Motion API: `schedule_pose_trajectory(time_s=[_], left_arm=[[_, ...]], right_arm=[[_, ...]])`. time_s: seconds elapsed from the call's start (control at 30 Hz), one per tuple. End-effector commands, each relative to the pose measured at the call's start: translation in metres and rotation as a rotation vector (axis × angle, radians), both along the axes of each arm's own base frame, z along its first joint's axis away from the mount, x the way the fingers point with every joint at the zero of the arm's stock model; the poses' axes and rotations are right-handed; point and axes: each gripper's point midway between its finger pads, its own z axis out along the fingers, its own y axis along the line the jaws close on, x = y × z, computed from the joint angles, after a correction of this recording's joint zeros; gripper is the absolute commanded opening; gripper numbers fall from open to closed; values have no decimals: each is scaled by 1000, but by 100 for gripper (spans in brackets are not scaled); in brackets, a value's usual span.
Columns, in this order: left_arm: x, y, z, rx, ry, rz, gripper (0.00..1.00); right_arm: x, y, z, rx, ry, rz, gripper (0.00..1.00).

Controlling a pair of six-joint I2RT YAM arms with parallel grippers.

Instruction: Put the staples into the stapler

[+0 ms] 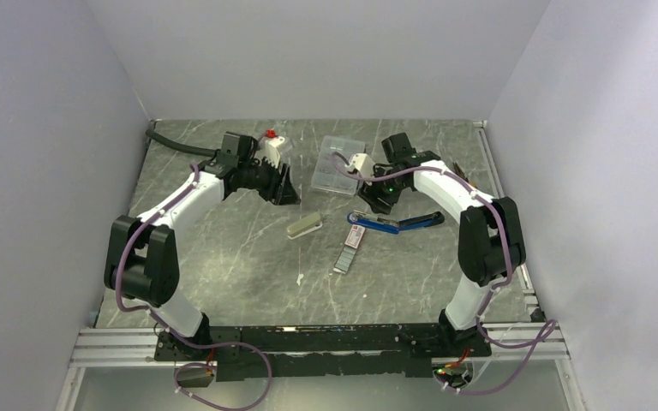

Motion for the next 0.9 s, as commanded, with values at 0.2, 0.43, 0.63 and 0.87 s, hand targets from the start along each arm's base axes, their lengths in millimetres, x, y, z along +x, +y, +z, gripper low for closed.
schedule_pose_trajectory(time_s=[0.2,0.43,0.63,0.87], left_arm=[[19,-1,24,-39,-75,-2,51],[19,-1,21,-37,-68,-2,51],[20,0,21,-40,-66,0,51],[18,2,20,-35,-71,-2,51]], right_arm=[[-13,14,-21,91,39,38,62],[-15,10,-37,65,54,40,61],[-16,9,-49,52,70,47,50],[-22,3,-57,19,90,72,25]])
